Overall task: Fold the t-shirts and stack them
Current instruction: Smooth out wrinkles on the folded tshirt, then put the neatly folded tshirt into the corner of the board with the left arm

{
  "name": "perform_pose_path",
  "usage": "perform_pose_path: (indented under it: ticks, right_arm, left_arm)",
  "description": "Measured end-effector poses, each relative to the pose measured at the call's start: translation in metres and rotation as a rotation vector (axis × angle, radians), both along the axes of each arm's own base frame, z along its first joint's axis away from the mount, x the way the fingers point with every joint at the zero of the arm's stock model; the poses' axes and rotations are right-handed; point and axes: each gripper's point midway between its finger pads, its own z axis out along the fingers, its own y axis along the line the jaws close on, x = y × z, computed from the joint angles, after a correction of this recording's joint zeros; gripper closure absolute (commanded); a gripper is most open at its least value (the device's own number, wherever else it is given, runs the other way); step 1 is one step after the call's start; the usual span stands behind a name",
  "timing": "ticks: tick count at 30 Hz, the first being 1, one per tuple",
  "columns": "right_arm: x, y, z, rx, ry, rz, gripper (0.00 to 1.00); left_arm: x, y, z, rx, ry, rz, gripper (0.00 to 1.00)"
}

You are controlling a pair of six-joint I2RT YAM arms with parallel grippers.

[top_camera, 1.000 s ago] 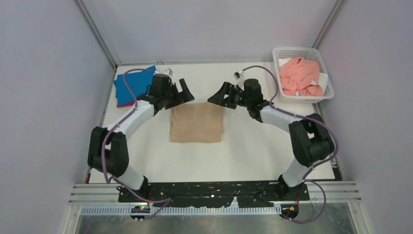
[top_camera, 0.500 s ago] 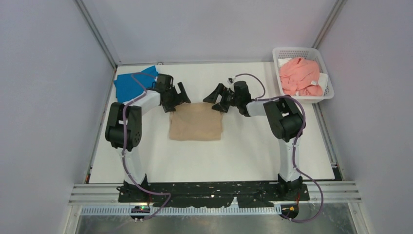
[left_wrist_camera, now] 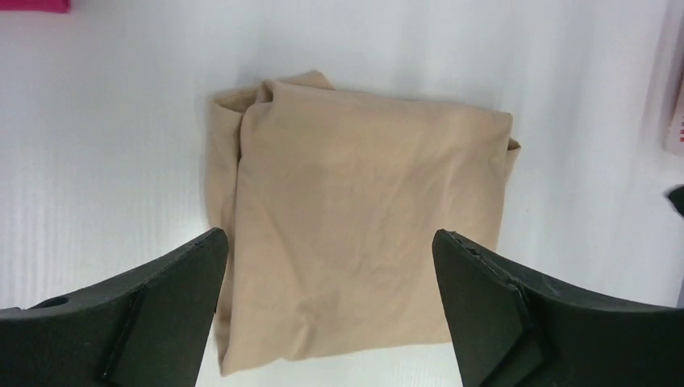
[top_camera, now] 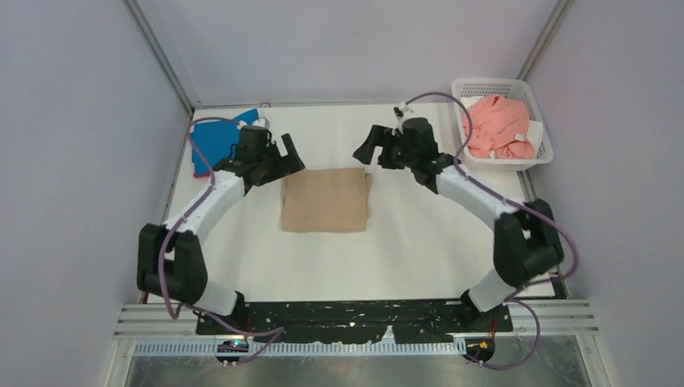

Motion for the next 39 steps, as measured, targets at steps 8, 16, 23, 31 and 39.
perform_pose_path:
  ticks: [8,16,23,31,39]
  right_arm:
    - [-0.066,-0.101,0.028,-0.032,-0.134,-0.247,0.05]
    - [-0.092,-0.139,-0.031,-0.057,0.052,-0.343,0.05]
    - [-0.094,-0.147,0.007,-0.030,-0.066,-0.379,0.05]
    - [-0.096,-0.153,0.001,-0.059,-0.050,-0.404,0.05]
    - [-0.096,-0.156,0.000,-0.072,-0.052,-0.412,0.05]
  left_arm:
    - [-0.014,0.024,-0.019,0.138,0.029,0.017,0.01]
    - [-0.034,0.027,-0.092,0.203,0.277,-0.022,0.01]
    - [-0.026,0.019,-0.104,0.185,0.323,-0.018,0.12]
    - [-0.024,0.002,-0.107,0.174,0.336,-0.011,0.71]
    - [-0.008,-0.015,-0.103,0.192,0.340,-0.042,1.00]
